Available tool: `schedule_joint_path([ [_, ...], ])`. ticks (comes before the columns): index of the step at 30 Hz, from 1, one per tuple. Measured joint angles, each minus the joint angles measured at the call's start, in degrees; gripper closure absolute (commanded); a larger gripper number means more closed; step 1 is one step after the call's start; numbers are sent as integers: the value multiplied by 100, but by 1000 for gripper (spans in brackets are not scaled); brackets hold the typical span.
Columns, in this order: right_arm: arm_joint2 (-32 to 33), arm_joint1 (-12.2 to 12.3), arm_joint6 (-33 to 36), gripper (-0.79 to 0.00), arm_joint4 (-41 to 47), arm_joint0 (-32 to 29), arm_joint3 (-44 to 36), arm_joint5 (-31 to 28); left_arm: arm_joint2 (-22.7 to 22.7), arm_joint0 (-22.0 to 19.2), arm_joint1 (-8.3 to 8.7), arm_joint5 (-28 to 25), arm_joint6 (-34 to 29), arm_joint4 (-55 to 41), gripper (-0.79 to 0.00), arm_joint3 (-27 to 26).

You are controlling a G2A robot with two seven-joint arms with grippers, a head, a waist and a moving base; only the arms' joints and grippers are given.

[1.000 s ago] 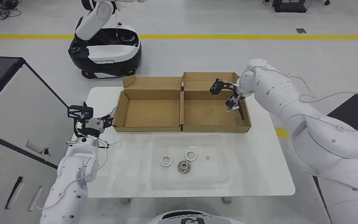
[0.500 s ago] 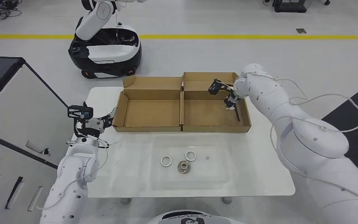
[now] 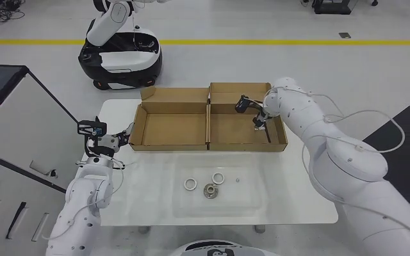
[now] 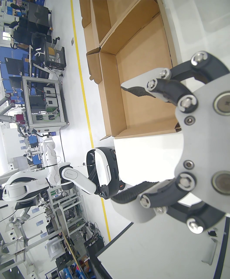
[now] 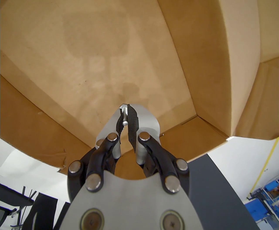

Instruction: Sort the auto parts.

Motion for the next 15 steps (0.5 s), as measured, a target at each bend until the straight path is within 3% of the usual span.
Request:
schedule_joint_path([
  [5, 14, -50, -24, 0, -81, -37, 99, -18, 0, 0, 0, 0, 0, 0, -785, 0],
  [6, 19, -58, -27, -55, -89, -41, 113, -22, 0, 0, 0, 0, 0, 0, -785, 0],
  [8, 35, -74, -32, -71, -99, -46, 148, -26, 0, 0, 0, 0, 0, 0, -785, 0],
  [11, 65, -93, -54, -277, -103, -46, 189, -31, 0, 0, 0, 0, 0, 0, -785, 0],
  [12, 74, -98, -73, -597, -104, -46, 201, -34, 0, 0, 0, 0, 0, 0, -785, 0],
  [13, 83, -101, -93, -785, -108, -44, 213, -40, 0, 0, 0, 0, 0, 0, -785, 0],
  [15, 99, -108, -116, -785, -130, -33, 240, -61, 0, 0, 0, 0, 0, 0, -785, 0],
])
